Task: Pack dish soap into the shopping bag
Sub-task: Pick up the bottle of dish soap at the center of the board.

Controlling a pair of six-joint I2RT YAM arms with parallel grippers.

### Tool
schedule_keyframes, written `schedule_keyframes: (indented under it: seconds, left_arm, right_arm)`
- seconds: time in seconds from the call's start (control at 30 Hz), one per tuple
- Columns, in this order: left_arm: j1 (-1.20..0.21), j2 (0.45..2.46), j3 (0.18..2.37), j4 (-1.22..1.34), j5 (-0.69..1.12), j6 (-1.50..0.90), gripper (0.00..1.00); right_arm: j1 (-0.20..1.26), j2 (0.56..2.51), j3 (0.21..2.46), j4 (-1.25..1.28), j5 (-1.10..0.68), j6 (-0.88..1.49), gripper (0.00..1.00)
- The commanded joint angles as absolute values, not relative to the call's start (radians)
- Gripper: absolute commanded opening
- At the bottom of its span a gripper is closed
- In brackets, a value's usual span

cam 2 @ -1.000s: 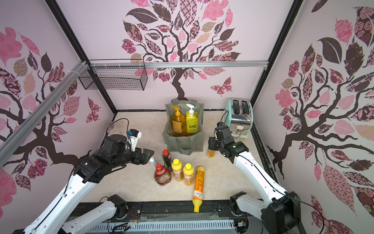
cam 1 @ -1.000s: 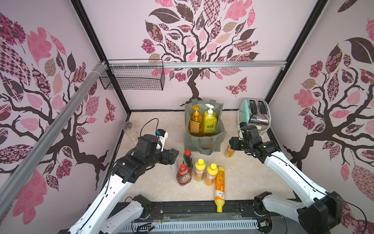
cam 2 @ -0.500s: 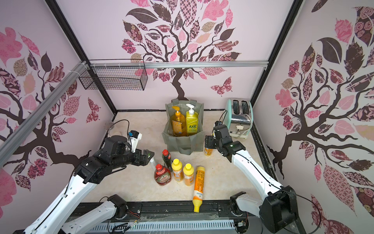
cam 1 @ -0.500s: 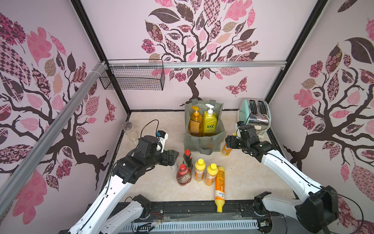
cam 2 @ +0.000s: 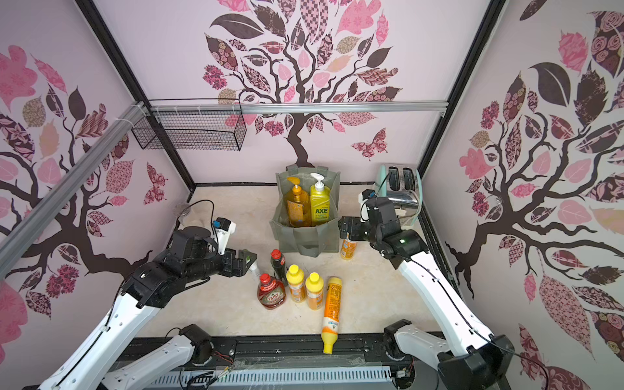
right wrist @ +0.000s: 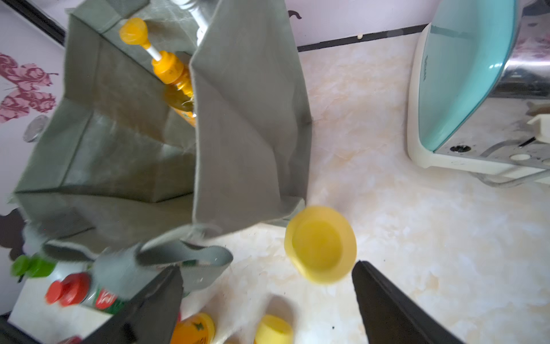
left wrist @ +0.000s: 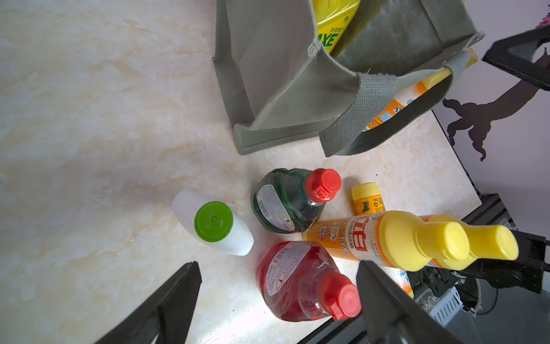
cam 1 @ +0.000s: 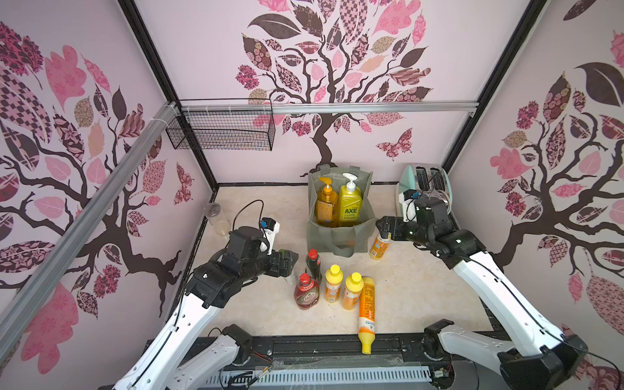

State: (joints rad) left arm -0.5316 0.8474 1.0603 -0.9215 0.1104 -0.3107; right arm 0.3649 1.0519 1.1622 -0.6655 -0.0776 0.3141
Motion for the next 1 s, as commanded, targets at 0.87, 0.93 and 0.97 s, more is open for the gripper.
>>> schedule_keyframes:
  seconds: [0.87,0.93,0.97]
  left_arm:
    - [-0.528,0.813,0.983,-0.886,0.142,-0.311,0.88]
    - [-0.529,0.813,0.981,-0.881,0.141,-0.312,0.88]
    - [-0.529,0.814,0.981,-0.881,0.142,-0.311,0.88]
  right_arm:
    - [0.564,0.970,0.572,-0.556,-0.228,0.625,0.86]
    - [0.580,0.985,0.566,-0.539,-0.223,0.636,0.85]
    - [0.588,0.993,0.561,-0.530,-0.217,0.642,0.85]
